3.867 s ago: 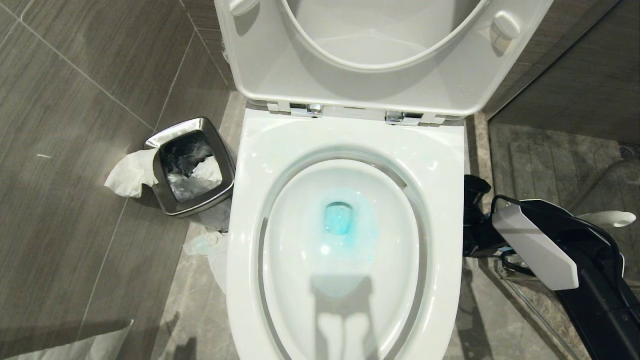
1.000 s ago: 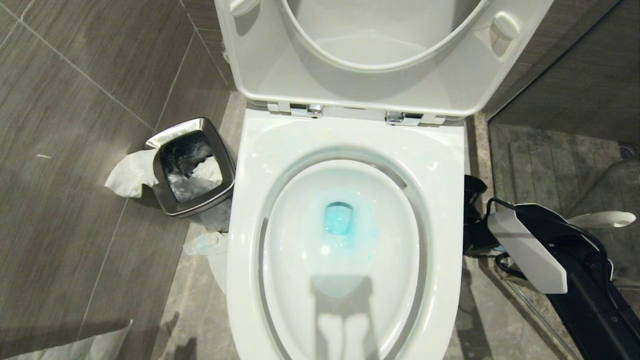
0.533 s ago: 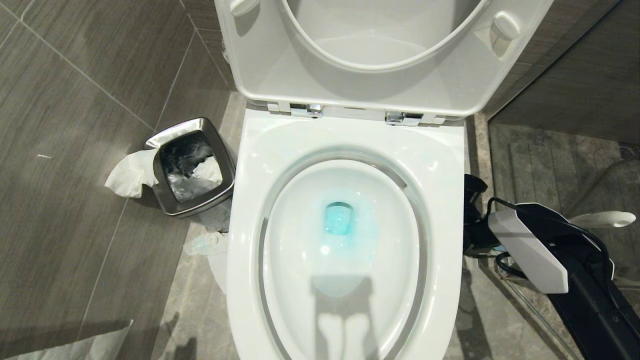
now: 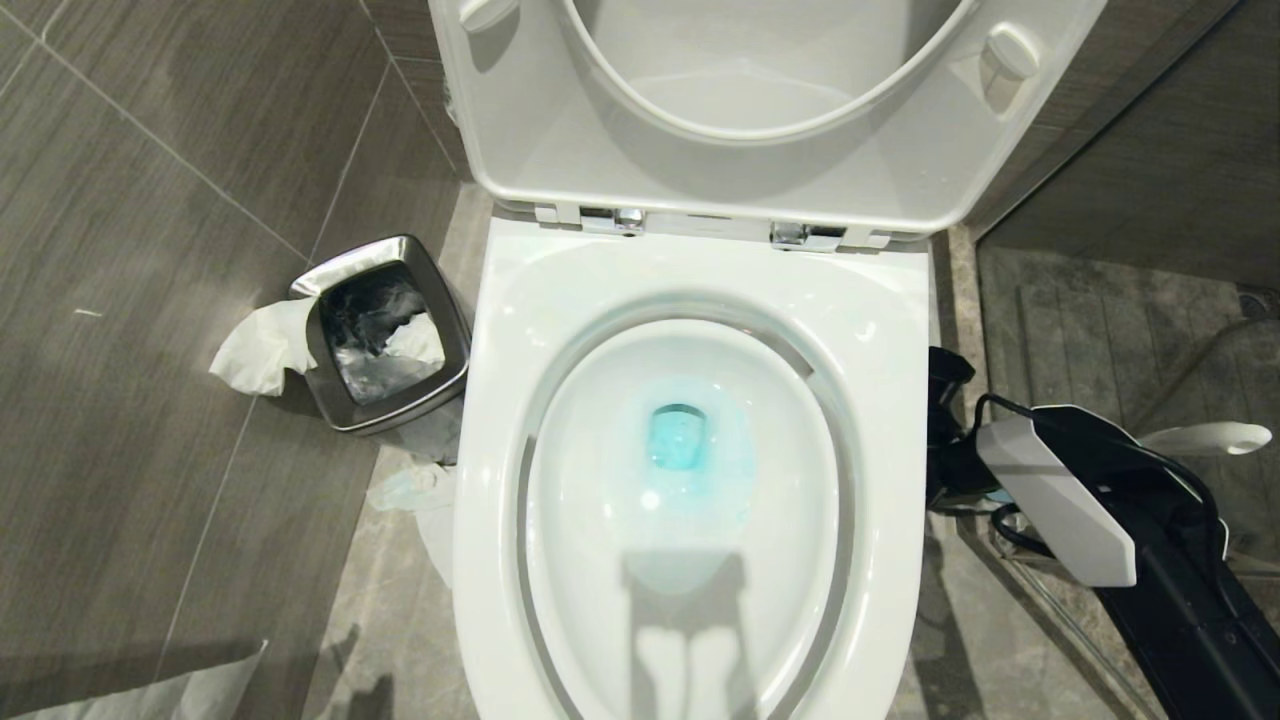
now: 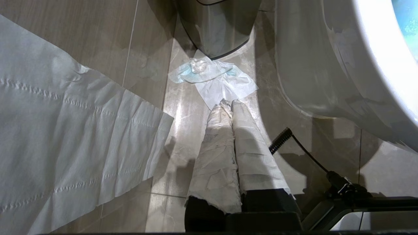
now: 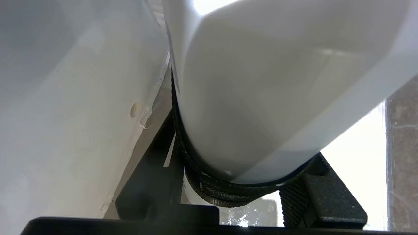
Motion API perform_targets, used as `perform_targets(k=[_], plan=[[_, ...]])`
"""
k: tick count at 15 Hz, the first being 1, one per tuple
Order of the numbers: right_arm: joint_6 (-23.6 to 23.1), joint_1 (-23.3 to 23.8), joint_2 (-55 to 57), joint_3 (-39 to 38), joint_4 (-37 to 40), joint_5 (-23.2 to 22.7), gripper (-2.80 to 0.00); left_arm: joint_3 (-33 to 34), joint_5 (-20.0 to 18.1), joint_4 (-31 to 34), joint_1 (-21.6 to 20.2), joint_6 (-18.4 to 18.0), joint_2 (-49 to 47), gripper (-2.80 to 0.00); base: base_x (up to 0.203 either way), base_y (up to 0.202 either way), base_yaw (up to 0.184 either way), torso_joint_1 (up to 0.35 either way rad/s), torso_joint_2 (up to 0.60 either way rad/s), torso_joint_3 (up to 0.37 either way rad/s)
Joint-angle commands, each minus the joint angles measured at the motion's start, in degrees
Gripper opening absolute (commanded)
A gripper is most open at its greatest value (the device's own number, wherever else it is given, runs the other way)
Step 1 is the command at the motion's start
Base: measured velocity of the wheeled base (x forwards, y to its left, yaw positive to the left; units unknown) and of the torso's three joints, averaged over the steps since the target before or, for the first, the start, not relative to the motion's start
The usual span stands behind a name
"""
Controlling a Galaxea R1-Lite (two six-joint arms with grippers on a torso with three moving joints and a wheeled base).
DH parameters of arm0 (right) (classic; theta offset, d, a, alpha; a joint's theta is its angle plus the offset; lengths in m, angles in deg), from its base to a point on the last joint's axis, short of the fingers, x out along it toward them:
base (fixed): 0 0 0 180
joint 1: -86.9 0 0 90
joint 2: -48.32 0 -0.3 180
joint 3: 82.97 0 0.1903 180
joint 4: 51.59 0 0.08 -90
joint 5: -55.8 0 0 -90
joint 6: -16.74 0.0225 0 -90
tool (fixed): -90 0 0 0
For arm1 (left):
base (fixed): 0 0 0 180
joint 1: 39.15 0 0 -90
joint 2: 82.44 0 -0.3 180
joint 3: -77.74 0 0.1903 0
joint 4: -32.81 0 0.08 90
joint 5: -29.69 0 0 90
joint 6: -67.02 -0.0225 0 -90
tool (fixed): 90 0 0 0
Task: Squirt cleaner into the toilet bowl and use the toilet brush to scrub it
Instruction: Place the cleaning agent on the floor
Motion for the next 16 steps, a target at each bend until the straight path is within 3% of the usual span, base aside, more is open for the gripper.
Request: perform_targets(k=[1,6,7,8,16], plan=[[0.0,-0.1,0.1,-0.1,-0.3,0.0,-2.8,0.0,0.0,0.0,0.0,0.0,-0.1,-2.8,0.0,0.0,0.0,0.0,0.0,0.0],[0.1,-0.1,-0.1,-0.1,-0.2,0.1,-2.8,0.0,0.0,0.0,0.0,0.0,-0.1,-2.8,0.0,0.0,0.0,0.0,0.0,0.0],[0.2,-0.1,-0.1,-0.1,-0.2,0.1,-0.28,0.0,0.0,0.0,0.0,0.0,-0.1,-2.8,0.0,0.0,0.0,0.0,0.0,0.0],[0.1,-0.1,-0.2,0.0,-0.2,0.1,0.0,0.1,0.0,0.0,0.0,0.0,-0.1,-2.8,0.0,0.0,0.0,0.0,0.0,0.0],[-0.1,-0.3,-2.1,-1.9,-0.5,0.2,0.0,0.1,0.0,0.0,0.0,0.0,-0.1,-2.8,0.0,0.0,0.0,0.0,0.0,0.0]])
